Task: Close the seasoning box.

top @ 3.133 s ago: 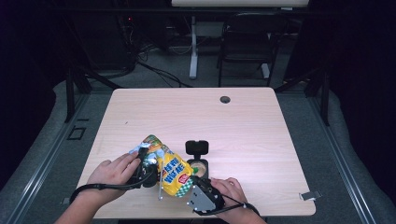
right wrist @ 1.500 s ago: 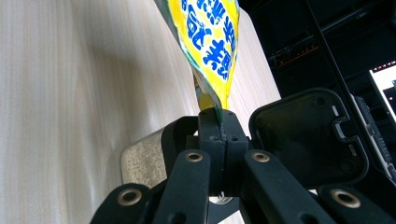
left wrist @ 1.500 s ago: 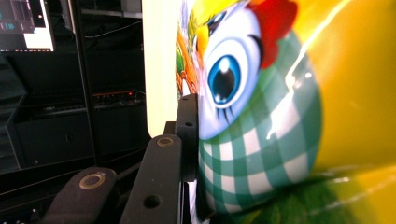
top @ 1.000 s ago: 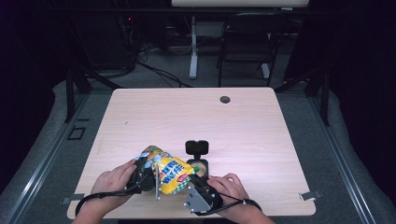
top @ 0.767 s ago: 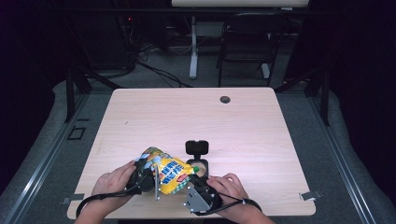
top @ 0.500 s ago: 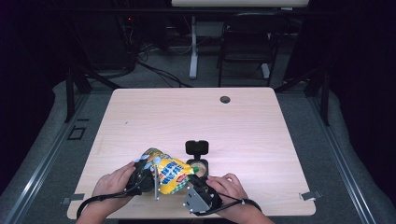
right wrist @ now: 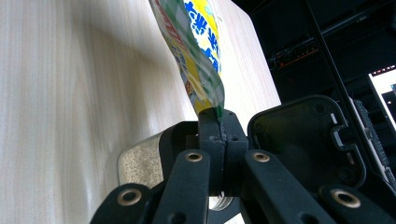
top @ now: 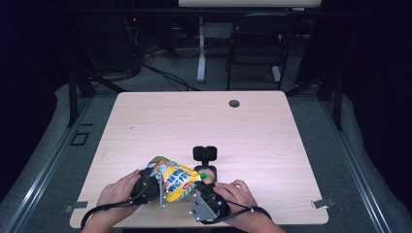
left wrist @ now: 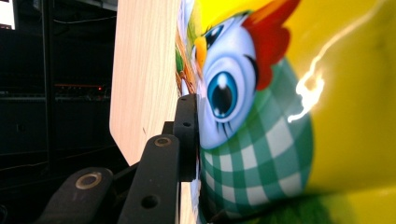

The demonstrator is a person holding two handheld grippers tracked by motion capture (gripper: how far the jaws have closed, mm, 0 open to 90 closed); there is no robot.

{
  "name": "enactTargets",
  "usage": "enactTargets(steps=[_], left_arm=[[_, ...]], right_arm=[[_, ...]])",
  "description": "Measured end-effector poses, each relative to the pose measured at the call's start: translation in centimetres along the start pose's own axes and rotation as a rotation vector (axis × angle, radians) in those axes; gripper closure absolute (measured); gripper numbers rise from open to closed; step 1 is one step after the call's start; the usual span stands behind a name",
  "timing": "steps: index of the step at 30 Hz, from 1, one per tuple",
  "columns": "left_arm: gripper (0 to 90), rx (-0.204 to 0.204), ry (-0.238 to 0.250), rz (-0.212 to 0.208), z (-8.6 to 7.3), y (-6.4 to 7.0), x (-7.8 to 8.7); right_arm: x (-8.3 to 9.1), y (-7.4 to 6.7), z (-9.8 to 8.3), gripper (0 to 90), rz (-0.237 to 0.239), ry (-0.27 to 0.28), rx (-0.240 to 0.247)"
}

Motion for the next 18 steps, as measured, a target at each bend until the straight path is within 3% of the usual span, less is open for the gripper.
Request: enactTargets(steps=[18], left_arm=[[69.3, 0.021, 0.017, -0.017, -0.07, 0.07, -0.07]], right_arm=[[-0.08, 0.52, 0.56, 90.0, 0.000, 0.006, 0.017]])
Point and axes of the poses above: each handheld gripper's, and its own axes: x roughly backward along the jaws, z roughly out of its top, y roughly to its right, the point moved 9 cm from there along -x, roughly forward along the jaws, and after that the axes turned 15 degrees about -z, right-handed, at the moved point
